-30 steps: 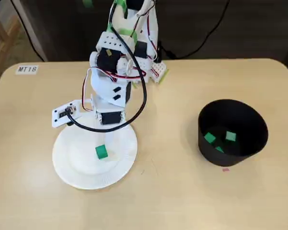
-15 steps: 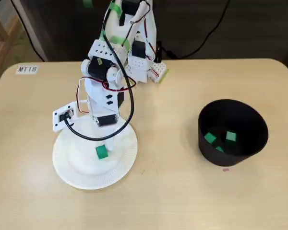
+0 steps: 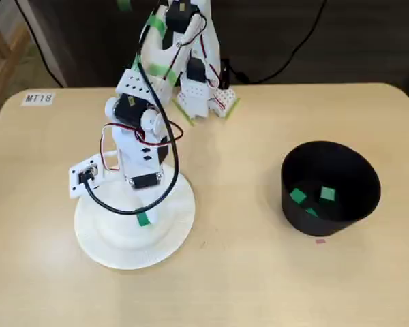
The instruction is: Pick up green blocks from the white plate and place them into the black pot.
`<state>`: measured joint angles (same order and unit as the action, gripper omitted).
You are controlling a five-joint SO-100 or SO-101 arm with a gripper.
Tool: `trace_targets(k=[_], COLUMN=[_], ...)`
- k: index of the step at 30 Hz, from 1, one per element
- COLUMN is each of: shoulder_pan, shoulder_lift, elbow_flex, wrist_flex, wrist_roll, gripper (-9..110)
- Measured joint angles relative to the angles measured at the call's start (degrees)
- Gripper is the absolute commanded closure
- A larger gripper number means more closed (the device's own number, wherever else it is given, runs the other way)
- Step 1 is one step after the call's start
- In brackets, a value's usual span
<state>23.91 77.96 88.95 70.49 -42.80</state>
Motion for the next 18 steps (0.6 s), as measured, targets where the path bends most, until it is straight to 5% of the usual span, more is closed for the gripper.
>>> trace_targets(k=[8,13,18], shoulder_pan=[-0.09,-0.09,-0.09], shoulder_lift=[-3.96,-5.19,-5.71], elbow_flex=[-3.08,-4.04,-4.83], wrist_flex=[0.88,0.88,0.88], wrist_roll=[0.0,1.32,2.02], gripper=[82,104,104])
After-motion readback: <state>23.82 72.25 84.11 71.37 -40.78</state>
